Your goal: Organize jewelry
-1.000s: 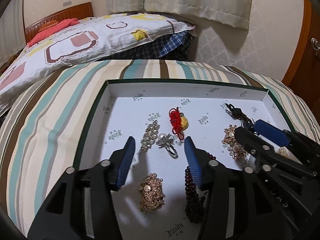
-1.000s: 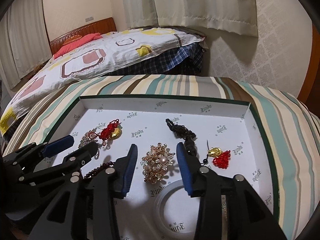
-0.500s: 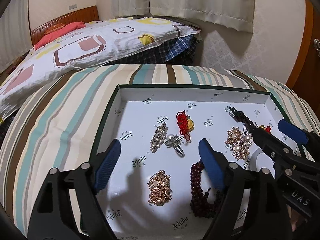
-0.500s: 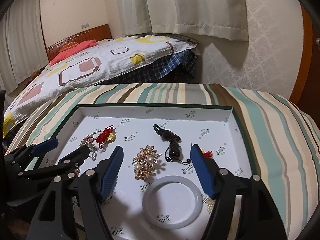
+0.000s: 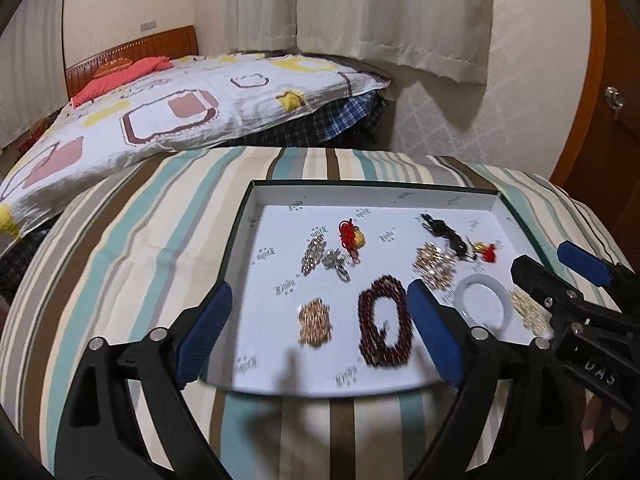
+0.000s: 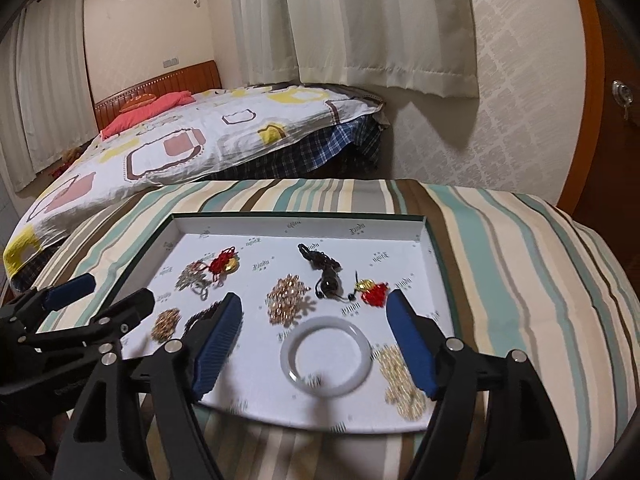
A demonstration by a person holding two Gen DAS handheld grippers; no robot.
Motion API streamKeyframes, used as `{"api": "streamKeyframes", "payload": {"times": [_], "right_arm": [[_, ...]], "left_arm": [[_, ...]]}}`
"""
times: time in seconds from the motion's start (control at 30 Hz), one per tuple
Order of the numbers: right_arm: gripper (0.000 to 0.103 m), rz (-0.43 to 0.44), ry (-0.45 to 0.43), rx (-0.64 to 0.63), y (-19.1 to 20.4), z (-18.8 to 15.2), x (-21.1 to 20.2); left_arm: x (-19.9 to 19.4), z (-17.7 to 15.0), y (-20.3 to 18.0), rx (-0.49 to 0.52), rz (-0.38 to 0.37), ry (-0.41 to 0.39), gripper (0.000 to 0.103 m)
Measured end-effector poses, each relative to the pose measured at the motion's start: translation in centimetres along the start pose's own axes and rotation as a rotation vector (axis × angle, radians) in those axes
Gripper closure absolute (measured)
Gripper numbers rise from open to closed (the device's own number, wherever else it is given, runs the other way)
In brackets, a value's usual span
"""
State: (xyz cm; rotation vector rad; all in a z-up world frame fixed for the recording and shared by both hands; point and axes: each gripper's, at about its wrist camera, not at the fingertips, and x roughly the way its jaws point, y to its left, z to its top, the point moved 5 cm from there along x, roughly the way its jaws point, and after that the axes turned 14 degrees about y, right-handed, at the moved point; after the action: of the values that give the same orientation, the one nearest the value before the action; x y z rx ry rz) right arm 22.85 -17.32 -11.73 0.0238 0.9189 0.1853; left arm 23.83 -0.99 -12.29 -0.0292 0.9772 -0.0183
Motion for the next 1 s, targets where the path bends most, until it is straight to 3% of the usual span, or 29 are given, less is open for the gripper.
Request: {"api": "streamKeyframes", "payload": {"times": [0.33, 1.0], "right_arm": [[0.028, 0.002, -0.026, 0.011, -0.3, -3.8, -5.5], [0.022, -0.019, -0.195, -0.030, 0.9, -7.2, -18.0]], "left_arm": [[-6.1, -4.4, 0.6, -0.010, 0.049, -0.022, 0.009], [-19.8, -8.6, 1.7, -0.063, 0.060, -0.185, 0.004]]}}
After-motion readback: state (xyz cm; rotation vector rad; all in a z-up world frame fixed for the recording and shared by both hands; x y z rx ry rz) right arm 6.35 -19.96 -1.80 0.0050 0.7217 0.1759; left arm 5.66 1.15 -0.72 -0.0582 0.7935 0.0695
